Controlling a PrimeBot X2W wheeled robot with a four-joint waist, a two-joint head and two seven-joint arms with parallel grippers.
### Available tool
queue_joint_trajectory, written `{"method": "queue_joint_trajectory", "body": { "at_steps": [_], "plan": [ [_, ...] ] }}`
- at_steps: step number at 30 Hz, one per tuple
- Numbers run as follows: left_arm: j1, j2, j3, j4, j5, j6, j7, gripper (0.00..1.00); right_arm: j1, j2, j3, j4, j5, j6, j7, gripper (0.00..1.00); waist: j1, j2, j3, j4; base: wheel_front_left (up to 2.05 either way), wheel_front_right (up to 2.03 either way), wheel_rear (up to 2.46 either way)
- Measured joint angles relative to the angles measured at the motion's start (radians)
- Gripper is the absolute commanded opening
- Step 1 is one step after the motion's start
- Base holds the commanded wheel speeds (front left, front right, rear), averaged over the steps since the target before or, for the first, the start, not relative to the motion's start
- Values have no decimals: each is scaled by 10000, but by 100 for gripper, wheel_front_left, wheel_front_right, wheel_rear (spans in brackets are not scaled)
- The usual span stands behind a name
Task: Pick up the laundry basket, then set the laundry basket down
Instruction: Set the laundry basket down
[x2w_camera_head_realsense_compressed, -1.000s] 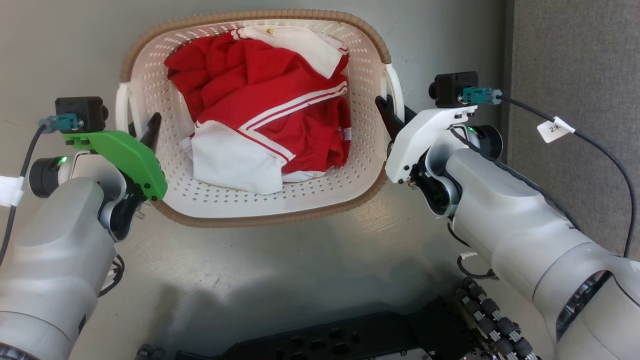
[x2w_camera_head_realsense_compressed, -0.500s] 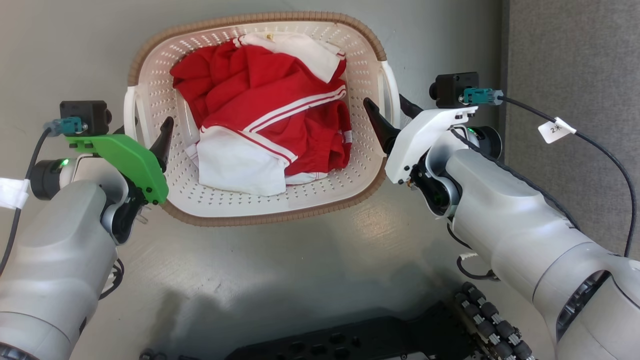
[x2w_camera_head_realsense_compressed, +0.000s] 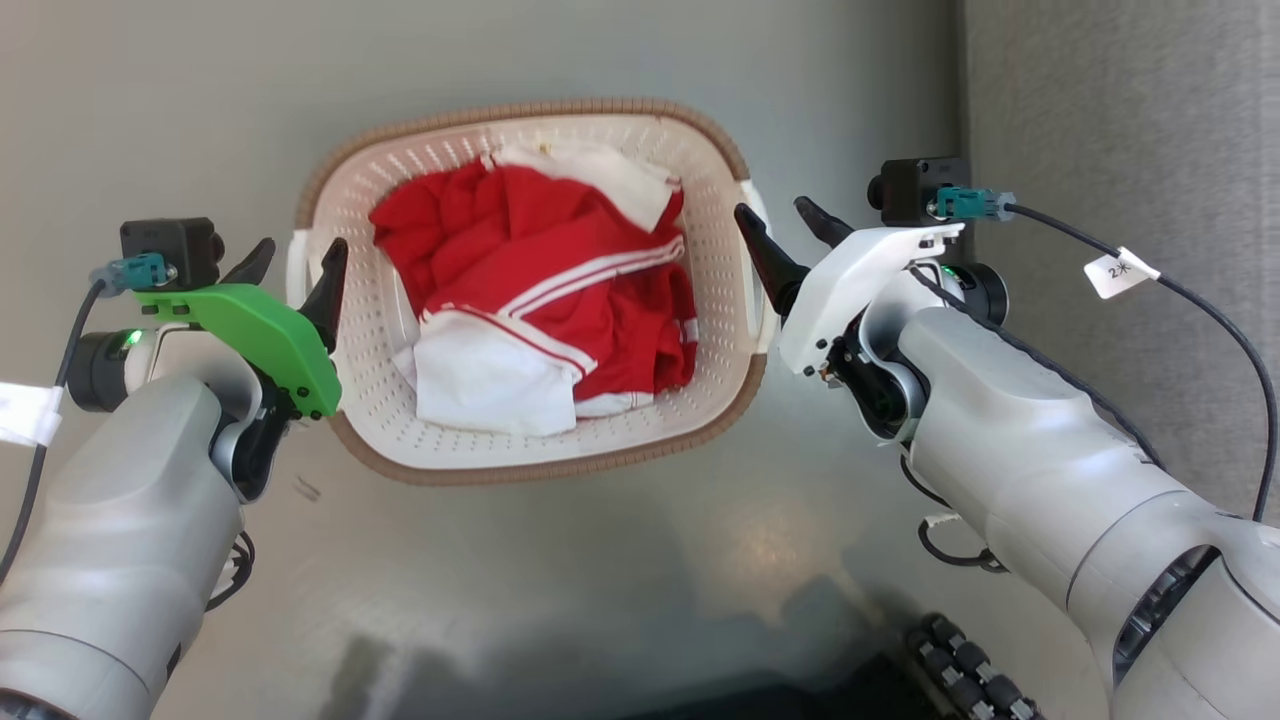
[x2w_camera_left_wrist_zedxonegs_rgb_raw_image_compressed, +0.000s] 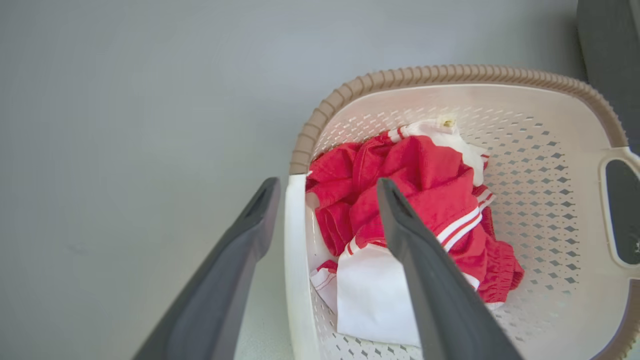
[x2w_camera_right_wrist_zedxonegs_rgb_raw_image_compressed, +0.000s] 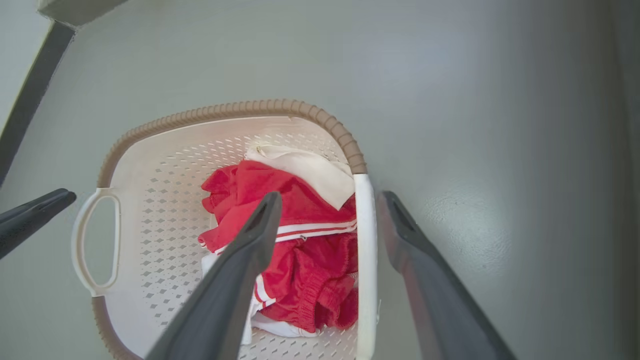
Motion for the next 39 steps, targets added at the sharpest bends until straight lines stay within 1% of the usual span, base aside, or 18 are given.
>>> {"method": "queue_joint_trajectory", "body": {
  "at_steps": [7, 13, 17, 23, 26, 30, 33, 36, 39],
  "plan": [
    [34, -2, 12, -272, -13, 0, -324, 100, 13, 0, -42, 157, -58, 263, -86, 100, -1, 0, -1070, -13, 0, 0, 0],
    [161, -35, 194, -637, -23, 0, -414, 100, 46, 0, -593, 109, -497, 265, -86, 100, -1, 0, -1912, -2, 0, 0, 0],
    [371, 46, 316, -775, 12, 0, -414, 100, 57, 2, -974, -58, -901, 265, -86, 100, -1, 0, -2480, 17, 0, 0, 0],
    [501, 184, 1210, -1415, 397, 0, -414, 100, 505, -105, -1492, -341, -1501, 263, -86, 100, -1, 1, -3344, 60, 0, 0, 0],
    [654, 182, 1442, -1593, 449, 0, -414, 100, 719, -207, -1684, -437, -1643, 261, -86, 100, -1, 0, -3629, 81, 0, 0, 0],
    [1221, 176, 1883, -1833, 755, 0, -414, 100, 1169, -435, -2054, -656, -2021, 251, -86, 100, -1, 0, -4206, 132, 0, 0, 0],
    [1619, 180, 2236, -2023, 972, 0, -414, 100, 1439, -489, -2341, -938, -2272, 245, -88, 100, -1, 0, -4638, 162, 0, 0, 0],
    [1995, 186, 2581, -2245, 1147, 0, -412, 100, 1731, -562, -2621, -1227, -2573, 155, -88, 100, -1, 0, -5071, 180, 0, 0, 0],
    [2395, 188, 3010, -2554, 1430, 17, -414, 100, 2102, -681, -2934, -1586, -2844, 142, -88, 100, -1, 0, -5505, 183, 0, 0, 0]
  ]
}}
